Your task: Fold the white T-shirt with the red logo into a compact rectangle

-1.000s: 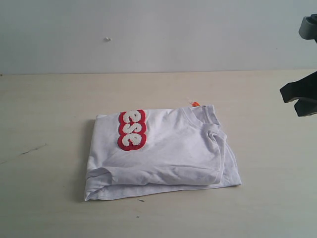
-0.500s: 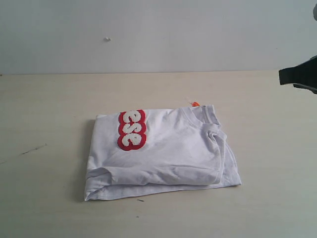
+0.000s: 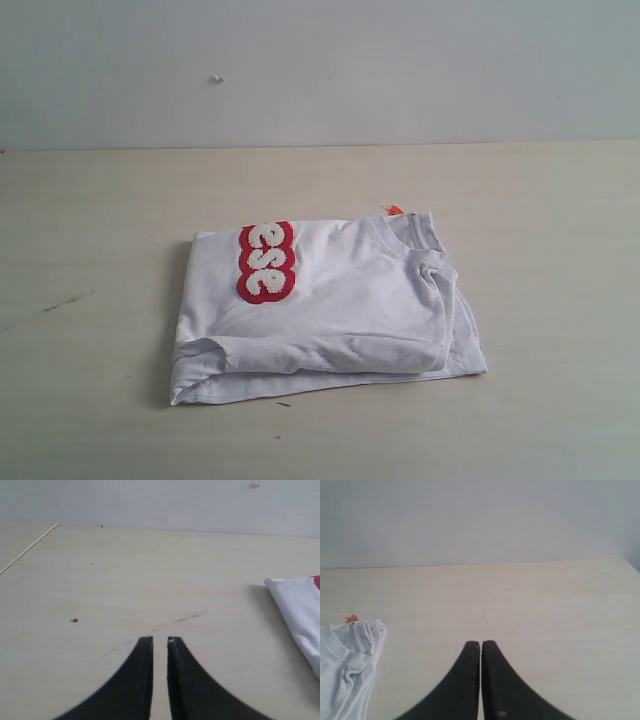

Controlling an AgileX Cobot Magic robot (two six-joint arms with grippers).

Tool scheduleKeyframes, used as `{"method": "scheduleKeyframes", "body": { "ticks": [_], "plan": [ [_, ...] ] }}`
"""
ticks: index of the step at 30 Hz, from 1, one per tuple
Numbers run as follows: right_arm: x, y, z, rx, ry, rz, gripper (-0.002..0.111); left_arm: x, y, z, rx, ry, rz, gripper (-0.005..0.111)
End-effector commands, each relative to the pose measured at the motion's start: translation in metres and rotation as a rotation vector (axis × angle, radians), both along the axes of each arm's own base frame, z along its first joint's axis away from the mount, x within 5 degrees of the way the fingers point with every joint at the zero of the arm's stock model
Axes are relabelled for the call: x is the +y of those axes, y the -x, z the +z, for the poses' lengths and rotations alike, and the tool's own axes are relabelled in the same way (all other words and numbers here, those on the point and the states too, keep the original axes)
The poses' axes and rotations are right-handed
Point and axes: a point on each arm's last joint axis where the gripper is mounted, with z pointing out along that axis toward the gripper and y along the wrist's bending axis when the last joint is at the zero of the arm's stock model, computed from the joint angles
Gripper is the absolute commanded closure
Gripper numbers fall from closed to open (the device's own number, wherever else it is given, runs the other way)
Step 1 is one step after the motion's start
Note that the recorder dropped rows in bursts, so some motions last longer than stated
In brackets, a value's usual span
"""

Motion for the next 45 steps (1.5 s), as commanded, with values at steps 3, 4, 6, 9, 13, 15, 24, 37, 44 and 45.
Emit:
{"method": "scheduleKeyframes", "body": {
  "ticks": [3,4,6,9,13,15,24,37,44,45],
  "plan": [
    [0.004,0.030,-0.021,-0.083,0.040,-0.024,0.106,0.000,0.000,0.001,-0.018,0.003,0.007,0.094],
    [0.004,0.034,-0.024,-0.091,0.042,-0.024,0.106,0.000,0.000,0.001,-0.018,0.003,0.007,0.094],
    [0.006,0.039,-0.031,-0.106,0.047,-0.024,0.106,0.000,0.000,0.001,-0.018,0.003,0.007,0.094],
    [0.008,0.046,-0.040,-0.121,0.055,-0.023,0.106,0.000,0.000,0.001,-0.018,0.003,0.007,0.094],
    [0.010,0.055,-0.048,-0.170,0.066,-0.024,0.106,0.000,0.000,0.001,-0.018,0.003,0.007,0.094],
    [0.011,0.059,-0.046,-0.219,0.077,-0.024,0.106,0.000,0.000,0.001,-0.018,0.003,0.007,0.094],
    [0.015,0.072,-0.045,-0.276,0.105,-0.006,0.106,0.000,0.000,0.001,-0.018,0.003,0.007,0.094],
    [0.017,0.073,-0.059,-0.118,0.118,0.026,0.106,0.000,0.000,0.001,-0.018,0.003,0.007,0.094],
    [0.017,0.073,-0.059,-0.117,0.113,0.026,0.106,0.000,0.000,0.001,-0.018,0.003,0.007,0.094],
    [0.017,0.074,-0.059,-0.114,0.105,0.024,0.106,0.000,0.000,0.001,-0.018,0.003,0.007,0.094]
  ]
}}
